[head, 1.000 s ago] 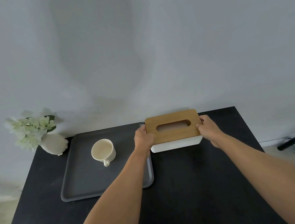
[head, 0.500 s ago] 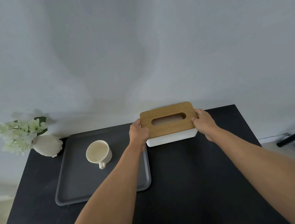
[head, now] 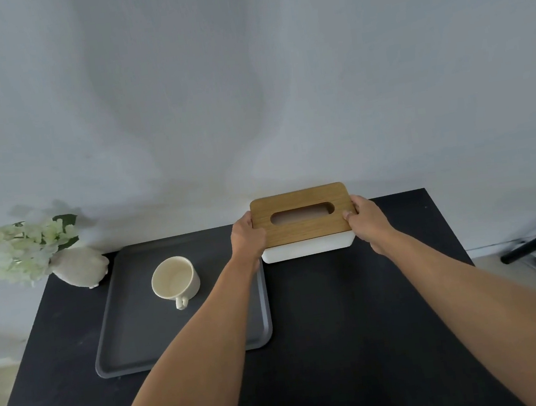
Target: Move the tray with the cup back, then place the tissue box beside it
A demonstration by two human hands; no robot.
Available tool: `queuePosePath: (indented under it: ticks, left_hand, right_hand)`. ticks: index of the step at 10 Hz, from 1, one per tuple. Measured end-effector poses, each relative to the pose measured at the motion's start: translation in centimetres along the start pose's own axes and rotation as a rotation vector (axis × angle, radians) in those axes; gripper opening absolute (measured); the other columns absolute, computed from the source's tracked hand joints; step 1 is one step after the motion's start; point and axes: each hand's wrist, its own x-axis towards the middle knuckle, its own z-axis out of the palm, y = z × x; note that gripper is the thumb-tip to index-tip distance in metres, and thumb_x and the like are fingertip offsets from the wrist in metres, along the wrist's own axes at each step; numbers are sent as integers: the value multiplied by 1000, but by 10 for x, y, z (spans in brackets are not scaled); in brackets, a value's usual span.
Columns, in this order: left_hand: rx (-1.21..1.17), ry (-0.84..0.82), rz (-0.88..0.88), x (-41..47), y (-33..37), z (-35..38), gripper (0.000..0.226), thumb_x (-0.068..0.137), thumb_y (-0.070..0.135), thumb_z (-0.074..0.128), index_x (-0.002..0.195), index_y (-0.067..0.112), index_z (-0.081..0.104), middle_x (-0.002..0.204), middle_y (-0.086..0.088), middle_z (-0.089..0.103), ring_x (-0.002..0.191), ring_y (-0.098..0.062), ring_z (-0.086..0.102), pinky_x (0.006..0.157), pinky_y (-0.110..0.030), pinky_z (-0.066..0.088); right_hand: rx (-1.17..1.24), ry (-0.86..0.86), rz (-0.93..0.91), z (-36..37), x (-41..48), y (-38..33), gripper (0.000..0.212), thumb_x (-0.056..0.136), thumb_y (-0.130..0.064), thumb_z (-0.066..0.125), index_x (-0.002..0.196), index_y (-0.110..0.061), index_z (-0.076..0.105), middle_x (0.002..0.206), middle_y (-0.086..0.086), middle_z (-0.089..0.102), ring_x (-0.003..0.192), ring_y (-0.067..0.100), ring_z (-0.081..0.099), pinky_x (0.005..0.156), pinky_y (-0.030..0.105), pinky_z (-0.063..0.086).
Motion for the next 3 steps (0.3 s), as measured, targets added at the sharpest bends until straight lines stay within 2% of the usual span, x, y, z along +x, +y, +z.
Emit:
queuePosePath:
  ticks: [1, 2, 3]
  left_hand:
    - [26, -3, 9, -4, 4, -1, 51, 77, -13, 33, 104, 10, 69, 86, -5, 62, 77, -18, 52, 65, -33, 44]
    - [113, 11, -5, -15, 11, -3, 28, 82, -10, 31, 90, 5, 53, 79, -2, 51, 66, -16, 43, 56, -26, 36]
    - [176, 54, 4, -34, 7, -11, 18, 91, -3, 39, 101, 8, 47, 93, -1, 50, 68, -11, 42, 56, -25, 37]
  right_hand:
    - [-23, -14, 6, -1, -5, -3, 35, 102, -14, 44, 137, -13, 48, 127, 7, 60, 113, 23, 57, 87, 33, 44]
    - [-74, -12, 37, 0, -15, -8, 40, 104, -21, 42, 142, -13, 36, 136, 12, 54, 109, 24, 55, 86, 37, 45]
    - [-35, 51, 30, -2, -34, -22, 69, 103, -30, 43, 158, -19, 3, 162, 9, 25, 144, 30, 34, 113, 45, 32]
